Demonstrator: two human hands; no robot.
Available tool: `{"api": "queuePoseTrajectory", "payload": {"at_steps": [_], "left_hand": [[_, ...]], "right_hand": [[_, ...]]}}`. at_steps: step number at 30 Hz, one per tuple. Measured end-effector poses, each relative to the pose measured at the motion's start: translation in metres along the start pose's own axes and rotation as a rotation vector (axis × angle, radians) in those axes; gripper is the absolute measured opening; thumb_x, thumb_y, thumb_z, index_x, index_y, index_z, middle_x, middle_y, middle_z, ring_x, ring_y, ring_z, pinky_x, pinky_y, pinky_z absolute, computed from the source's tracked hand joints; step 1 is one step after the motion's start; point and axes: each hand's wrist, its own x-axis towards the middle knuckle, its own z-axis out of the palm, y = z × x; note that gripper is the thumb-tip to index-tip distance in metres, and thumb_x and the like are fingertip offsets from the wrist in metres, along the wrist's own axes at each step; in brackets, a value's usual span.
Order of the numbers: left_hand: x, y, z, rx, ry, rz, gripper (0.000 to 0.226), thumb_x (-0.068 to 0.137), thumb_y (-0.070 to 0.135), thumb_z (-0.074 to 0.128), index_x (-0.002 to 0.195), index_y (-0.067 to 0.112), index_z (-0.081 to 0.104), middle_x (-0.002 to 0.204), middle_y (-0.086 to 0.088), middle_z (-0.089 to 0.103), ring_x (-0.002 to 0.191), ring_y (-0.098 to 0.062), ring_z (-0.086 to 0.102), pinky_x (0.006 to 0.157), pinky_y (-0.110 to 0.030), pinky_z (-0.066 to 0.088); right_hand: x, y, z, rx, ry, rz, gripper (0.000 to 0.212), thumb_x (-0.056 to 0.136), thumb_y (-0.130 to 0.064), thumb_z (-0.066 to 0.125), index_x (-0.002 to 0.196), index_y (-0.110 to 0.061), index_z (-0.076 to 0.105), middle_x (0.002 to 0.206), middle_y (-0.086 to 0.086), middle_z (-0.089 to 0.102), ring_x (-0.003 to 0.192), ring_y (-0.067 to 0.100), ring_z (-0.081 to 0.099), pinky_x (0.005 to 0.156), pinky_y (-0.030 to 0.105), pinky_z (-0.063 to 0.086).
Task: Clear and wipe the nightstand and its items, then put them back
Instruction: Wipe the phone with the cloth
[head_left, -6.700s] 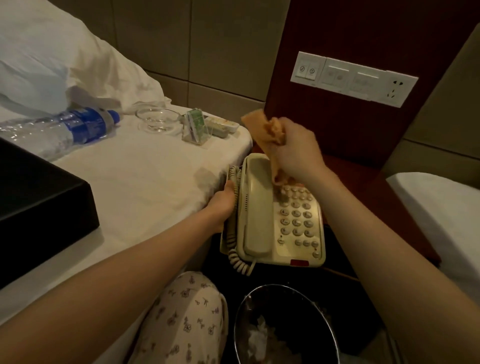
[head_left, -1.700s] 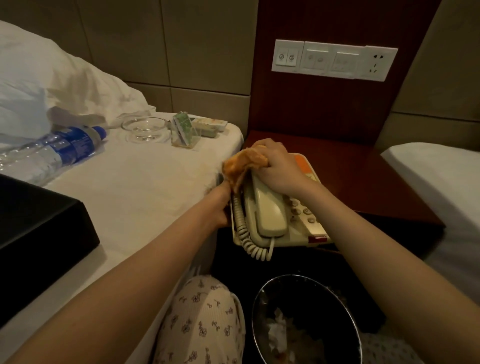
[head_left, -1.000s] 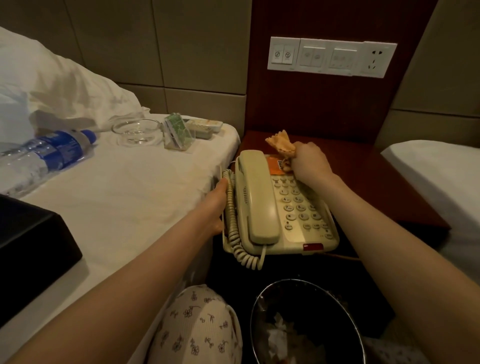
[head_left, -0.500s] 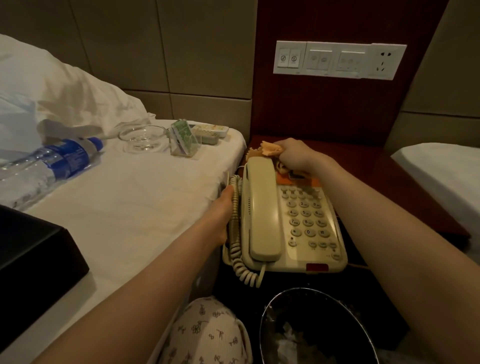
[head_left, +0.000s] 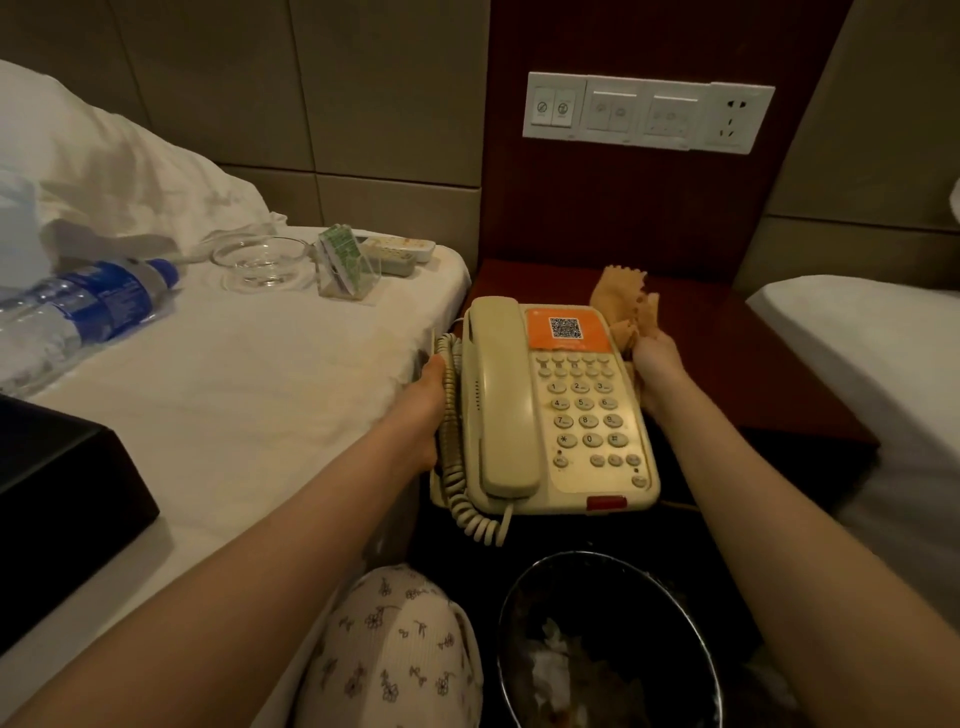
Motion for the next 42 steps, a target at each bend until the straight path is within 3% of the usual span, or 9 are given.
{"api": "queuePoseTrajectory", "payload": {"at_steps": [5, 11, 15, 18, 22, 29, 34, 37, 42], "left_hand": [[-0.011, 0.000, 0.004, -0.018, 0.011, 0.026, 0.056, 0.099, 0.050, 0.025, 0.125, 0.010, 0.055, 0.127, -0.016, 0.058, 0.118, -0.031, 0.054, 0.087, -0.037, 0.044], [-0.019, 0.002, 0.007, -0.011, 0.059, 0.098, 0.052, 0.102, 0.041, 0.024, 0.129, 0.006, 0.051, 0.129, -0.016, 0.056, 0.109, -0.029, 0.057, 0.082, -0.034, 0.043], [-0.018, 0.002, 0.006, -0.003, 0.066, 0.105, 0.051, 0.102, 0.041, 0.025, 0.129, 0.006, 0.051, 0.126, -0.016, 0.058, 0.096, -0.030, 0.060, 0.081, -0.034, 0.043], [-0.016, 0.003, 0.004, -0.010, 0.055, 0.106, 0.052, 0.101, 0.044, 0.026, 0.125, 0.008, 0.055, 0.101, -0.013, 0.063, 0.073, -0.023, 0.058, 0.078, -0.034, 0.045], [-0.018, 0.004, 0.006, -0.027, 0.034, 0.080, 0.047, 0.101, 0.044, 0.026, 0.082, 0.013, 0.056, 0.073, -0.007, 0.057, 0.063, -0.020, 0.053, 0.063, -0.034, 0.047], [-0.020, 0.006, 0.007, -0.035, -0.004, 0.007, 0.052, 0.099, 0.049, 0.026, 0.078, 0.013, 0.056, 0.075, -0.009, 0.058, 0.066, -0.023, 0.055, 0.058, -0.035, 0.047], [-0.030, 0.009, 0.011, 0.008, 0.010, 0.012, 0.053, 0.101, 0.046, 0.024, 0.073, 0.010, 0.052, 0.069, -0.008, 0.055, 0.062, -0.022, 0.051, 0.081, -0.042, 0.046], [-0.039, 0.010, 0.013, 0.009, -0.001, 0.014, 0.054, 0.101, 0.045, 0.023, 0.071, 0.010, 0.051, 0.069, -0.008, 0.055, 0.061, -0.022, 0.050, 0.078, -0.039, 0.045], [-0.043, 0.007, 0.015, 0.002, -0.011, 0.026, 0.052, 0.101, 0.046, 0.022, 0.092, 0.011, 0.059, 0.101, 0.000, 0.059, 0.072, -0.024, 0.054, 0.080, -0.037, 0.041]], "right_hand": [[-0.024, 0.012, -0.005, 0.177, 0.011, 0.037, 0.027, 0.100, -0.016, 0.038, 0.123, -0.011, 0.052, 0.077, 0.003, 0.063, 0.052, 0.012, 0.064, 0.042, 0.020, 0.051], [-0.063, 0.028, -0.017, 0.163, -0.025, -0.003, 0.033, 0.099, -0.017, 0.043, 0.131, -0.012, 0.048, 0.109, 0.010, 0.065, 0.088, 0.023, 0.066, 0.064, 0.033, 0.056], [-0.089, 0.044, -0.021, -0.079, 0.036, -0.133, 0.018, 0.098, -0.020, 0.044, 0.112, -0.029, 0.051, 0.110, 0.001, 0.062, 0.097, 0.018, 0.063, 0.083, 0.039, 0.054], [-0.108, 0.054, -0.020, -0.429, 0.076, -0.494, 0.024, 0.088, -0.001, 0.046, 0.097, -0.021, 0.055, 0.111, 0.000, 0.048, 0.104, 0.017, 0.049, 0.085, 0.028, 0.044], [-0.099, 0.026, -0.003, -0.799, 0.028, -0.782, 0.039, 0.082, -0.004, 0.049, 0.118, -0.013, 0.059, 0.122, 0.006, 0.046, 0.109, 0.022, 0.039, 0.089, 0.027, 0.033], [-0.071, 0.013, 0.035, -1.219, -0.043, -0.706, 0.055, 0.091, -0.015, 0.044, 0.142, -0.032, 0.037, 0.148, 0.005, 0.033, 0.135, 0.027, 0.029, 0.109, 0.039, 0.022], [-0.091, 0.023, 0.024, -1.137, -0.063, -0.711, 0.053, 0.089, -0.009, 0.048, 0.139, -0.025, 0.044, 0.145, 0.002, 0.037, 0.132, 0.025, 0.029, 0.107, 0.035, 0.019], [-0.103, 0.032, 0.017, -1.101, -0.039, -0.735, 0.049, 0.087, -0.009, 0.051, 0.134, -0.023, 0.050, 0.141, 0.001, 0.041, 0.129, 0.023, 0.031, 0.101, 0.031, 0.019], [-0.125, 0.062, 0.005, -0.950, 0.153, -0.904, 0.027, 0.074, -0.025, 0.053, 0.095, -0.016, 0.067, 0.103, 0.004, 0.061, 0.096, 0.024, 0.045, 0.074, 0.031, 0.027]]}}
